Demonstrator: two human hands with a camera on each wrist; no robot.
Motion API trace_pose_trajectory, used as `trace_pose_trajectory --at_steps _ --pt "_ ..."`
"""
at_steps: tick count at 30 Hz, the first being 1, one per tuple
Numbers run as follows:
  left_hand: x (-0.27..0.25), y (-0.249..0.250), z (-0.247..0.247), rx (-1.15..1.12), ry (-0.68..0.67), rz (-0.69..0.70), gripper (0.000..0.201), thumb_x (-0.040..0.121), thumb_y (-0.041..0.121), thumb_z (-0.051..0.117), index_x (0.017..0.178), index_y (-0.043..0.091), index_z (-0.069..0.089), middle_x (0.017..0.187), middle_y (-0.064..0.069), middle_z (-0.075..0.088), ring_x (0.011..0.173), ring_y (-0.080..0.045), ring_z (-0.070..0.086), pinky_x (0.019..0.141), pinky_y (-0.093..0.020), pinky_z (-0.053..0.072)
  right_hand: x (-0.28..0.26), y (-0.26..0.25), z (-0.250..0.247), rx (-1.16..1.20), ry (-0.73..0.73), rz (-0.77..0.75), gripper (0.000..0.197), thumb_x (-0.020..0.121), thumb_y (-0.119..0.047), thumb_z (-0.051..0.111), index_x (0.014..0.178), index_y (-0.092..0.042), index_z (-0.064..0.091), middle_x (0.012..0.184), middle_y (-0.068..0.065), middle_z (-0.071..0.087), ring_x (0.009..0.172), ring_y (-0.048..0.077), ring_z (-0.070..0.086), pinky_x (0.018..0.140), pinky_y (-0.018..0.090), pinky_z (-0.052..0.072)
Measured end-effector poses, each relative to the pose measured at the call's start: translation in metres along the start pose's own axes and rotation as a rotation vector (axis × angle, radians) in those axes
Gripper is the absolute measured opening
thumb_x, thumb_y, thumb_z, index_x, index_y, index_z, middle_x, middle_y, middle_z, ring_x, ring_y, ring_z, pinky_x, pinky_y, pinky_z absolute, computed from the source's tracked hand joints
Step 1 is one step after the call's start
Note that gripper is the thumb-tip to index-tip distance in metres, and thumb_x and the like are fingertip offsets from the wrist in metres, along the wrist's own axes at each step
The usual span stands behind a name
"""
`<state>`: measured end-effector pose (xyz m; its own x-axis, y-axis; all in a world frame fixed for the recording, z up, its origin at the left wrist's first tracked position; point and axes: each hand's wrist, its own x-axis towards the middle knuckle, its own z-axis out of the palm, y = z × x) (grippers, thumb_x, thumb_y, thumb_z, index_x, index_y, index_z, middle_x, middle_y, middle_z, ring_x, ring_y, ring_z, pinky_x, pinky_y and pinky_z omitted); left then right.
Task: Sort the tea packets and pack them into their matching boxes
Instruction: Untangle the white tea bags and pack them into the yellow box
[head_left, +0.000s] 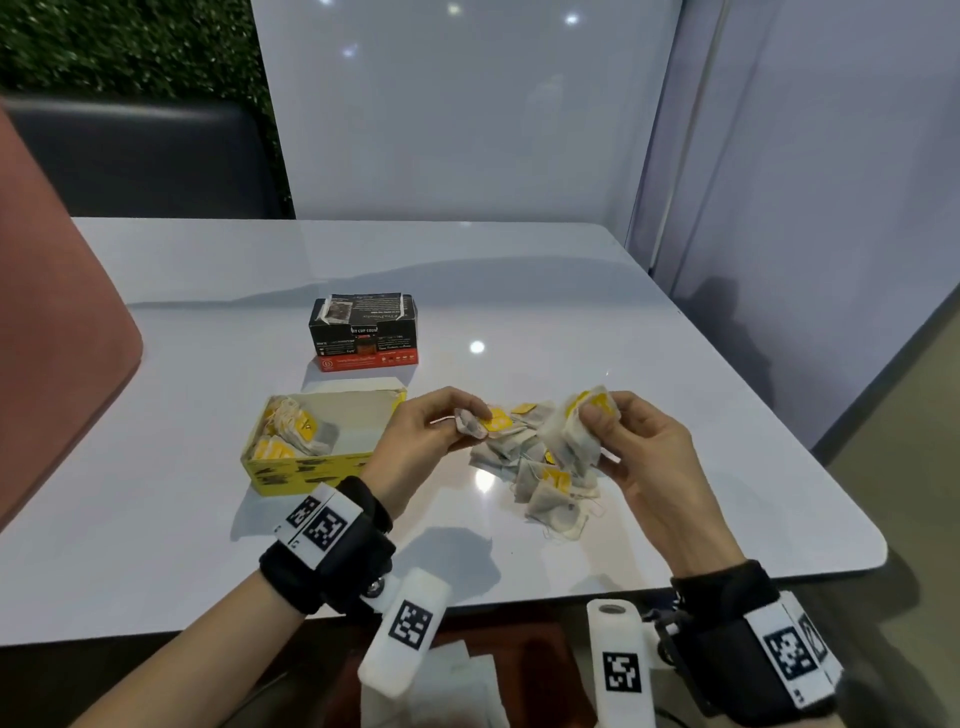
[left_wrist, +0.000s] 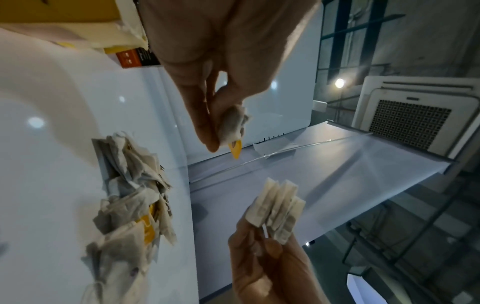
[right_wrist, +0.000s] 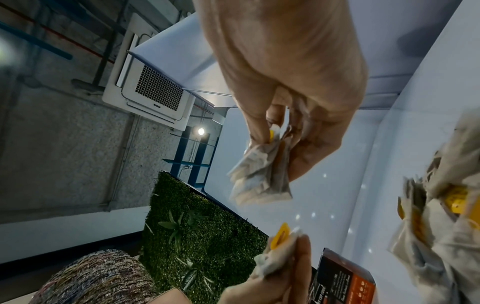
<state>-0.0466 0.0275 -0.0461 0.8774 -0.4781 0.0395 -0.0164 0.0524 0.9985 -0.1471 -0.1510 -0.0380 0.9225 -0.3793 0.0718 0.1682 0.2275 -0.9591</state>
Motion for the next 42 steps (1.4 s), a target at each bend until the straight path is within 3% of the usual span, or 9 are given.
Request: trace_pose_trajectory --at_steps 6,10,14,17,25,29,33,37,42 --pt "0.0 0.004 0.002 -0.036 -0.085 -0.08 0.025 0.092 0.001 0.046 0.101 0.003 0.069 0.1 -0.009 0.071 0.085 -0.012 0.067 0.074 -0.016 0.053 -0.003 0.011 0.006 -0.003 -0.041 0.134 0.017 0.07 -0.018 0.066 0.081 -0.005 0.062 0.071 0.006 0.063 0.064 0.016 0.062 0.057 0.025 0.053" --pt "0.003 0.0 -0.002 0.068 -0.067 -0.062 0.034 0.087 0.003 0.06 0.119 0.013 0.06 0.118 -0.008 0.064 0.101 -0.015 0.065 0.083 -0.02 0.054 -0.005 0.02 0.01 0.006 -0.033 0.188 0.024 0.071 -0.015 0.067 0.088 0.001 0.063 0.082 0.015 0.063 0.073 0.028 0.062 0.062 0.045 0.058" --pt "0.007 0.007 0.001 0.851 -0.003 0.254 0.046 0.086 -0.003 0.057 0.131 0.008 0.051 0.141 -0.011 0.046 0.11 -0.02 0.06 0.085 -0.007 0.039 -0.008 0.027 0.015 -0.046 -0.032 0.188 0.008 0.082 -0.006 0.064 0.088 -0.001 0.063 0.075 0.01 0.062 0.068 0.025 0.059 0.063 0.042 0.051" --pt "0.009 0.019 0.002 1.03 -0.047 0.224 0.033 0.088 0.004 0.056 0.121 0.004 0.06 0.148 -0.011 0.037 0.12 -0.025 0.055 0.097 -0.022 0.039 -0.01 0.031 0.018 -0.07 -0.026 0.191 0.01 0.084 -0.005 0.062 0.093 0.0 0.065 0.073 0.007 0.064 0.063 0.021 0.059 0.056 0.032 0.049" --pt "0.011 0.016 0.0 0.373 0.005 -0.033 0.008 0.086 0.007 0.061 0.08 0.01 0.066 0.079 -0.01 0.067 0.078 -0.018 0.063 0.065 -0.019 0.057 -0.009 0.027 0.018 0.017 0.006 0.199 0.012 0.079 -0.009 0.065 0.089 -0.003 0.064 0.081 0.011 0.065 0.074 0.027 0.06 0.072 0.046 0.049" --pt "0.006 0.004 0.008 0.11 0.064 -0.091 0.009 0.088 0.002 0.057 0.095 0.005 0.059 0.079 -0.013 0.065 0.069 -0.016 0.063 0.065 -0.025 0.057 -0.009 0.024 0.027 0.133 0.038 0.242 0.019 0.077 -0.017 0.065 0.092 -0.006 0.062 0.078 0.013 0.062 0.071 0.027 0.054 0.062 0.035 0.045" --pt "0.003 -0.001 0.014 -0.182 -0.027 -0.24 0.028 0.09 -0.004 0.05 0.118 0.0 0.053 0.108 -0.019 0.064 0.093 -0.022 0.064 0.072 -0.024 0.056 -0.007 0.025 0.033 0.088 0.069 0.223 0.04 0.07 -0.025 0.07 0.104 -0.006 0.062 0.08 0.013 0.064 0.061 0.026 0.054 0.053 0.032 0.04" --pt "-0.003 -0.001 0.019 -0.243 -0.076 -0.2 0.028 0.089 -0.005 0.049 0.114 0.003 0.06 0.113 -0.013 0.067 0.1 -0.021 0.064 0.084 -0.027 0.053 -0.004 0.025 0.031 0.088 0.046 0.232 0.032 0.07 -0.022 0.069 0.097 -0.006 0.068 0.078 0.008 0.07 0.067 0.023 0.062 0.06 0.034 0.048" --pt "-0.007 0.0 0.022 -0.314 -0.108 -0.194 0.026 0.093 -0.001 0.043 0.103 0.007 0.065 0.098 -0.007 0.072 0.084 -0.014 0.069 0.07 -0.021 0.057 -0.006 0.019 0.031 -0.123 0.029 0.153 0.019 0.08 -0.01 0.069 0.098 -0.003 0.068 0.086 0.018 0.068 0.079 0.032 0.064 0.072 0.052 0.053"
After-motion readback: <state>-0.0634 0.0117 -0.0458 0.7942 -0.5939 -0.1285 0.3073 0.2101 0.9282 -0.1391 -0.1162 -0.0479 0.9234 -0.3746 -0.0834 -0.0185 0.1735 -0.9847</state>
